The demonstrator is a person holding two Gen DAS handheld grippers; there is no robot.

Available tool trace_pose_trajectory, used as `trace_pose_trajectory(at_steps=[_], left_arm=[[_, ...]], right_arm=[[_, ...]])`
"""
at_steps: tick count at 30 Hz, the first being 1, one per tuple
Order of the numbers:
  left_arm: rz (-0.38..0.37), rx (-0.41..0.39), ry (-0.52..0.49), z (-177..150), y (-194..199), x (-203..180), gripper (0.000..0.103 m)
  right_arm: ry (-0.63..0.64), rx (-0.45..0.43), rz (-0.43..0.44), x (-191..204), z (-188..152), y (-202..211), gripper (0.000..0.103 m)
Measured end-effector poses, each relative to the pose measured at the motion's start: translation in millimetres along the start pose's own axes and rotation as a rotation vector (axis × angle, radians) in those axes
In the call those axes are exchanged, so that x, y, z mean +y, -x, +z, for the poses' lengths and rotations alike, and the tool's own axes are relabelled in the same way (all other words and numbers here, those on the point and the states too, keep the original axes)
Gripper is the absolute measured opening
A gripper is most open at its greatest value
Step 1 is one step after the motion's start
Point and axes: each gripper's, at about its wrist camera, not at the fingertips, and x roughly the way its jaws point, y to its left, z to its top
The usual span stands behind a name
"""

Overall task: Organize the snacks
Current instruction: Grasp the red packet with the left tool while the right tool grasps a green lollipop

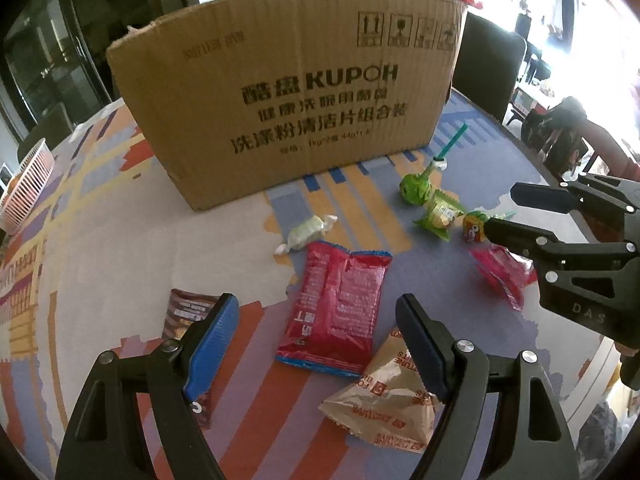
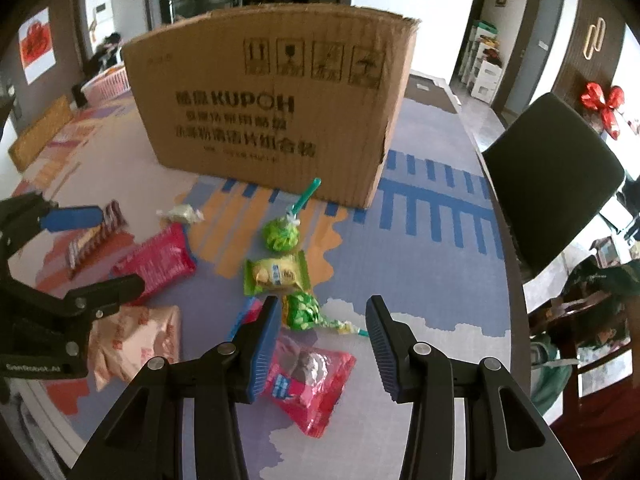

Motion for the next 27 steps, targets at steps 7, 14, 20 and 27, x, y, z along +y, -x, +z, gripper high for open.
trace_pose_trajectory(at_steps=[7,14,20,27], left_arm=[[-0.006,0.025,0.005,2,-13,1,0.08],[-0.02,0.048,0.007,8,-27,0,0.079],[-0.045,0.07,0.014,11,-35,0,0.068],[-0.069,0.06,0.031,12,-33,2,0.051]], right_arm=[[0.048,0.032,0.024,7,-1,-10,0.045],[0.081,0.07,0.032,8,1,-24,0.044],[0.09,0.082,0.037,7,1,-29,0.044],[0.09,0.08,0.073,6,2,-31,0.027]])
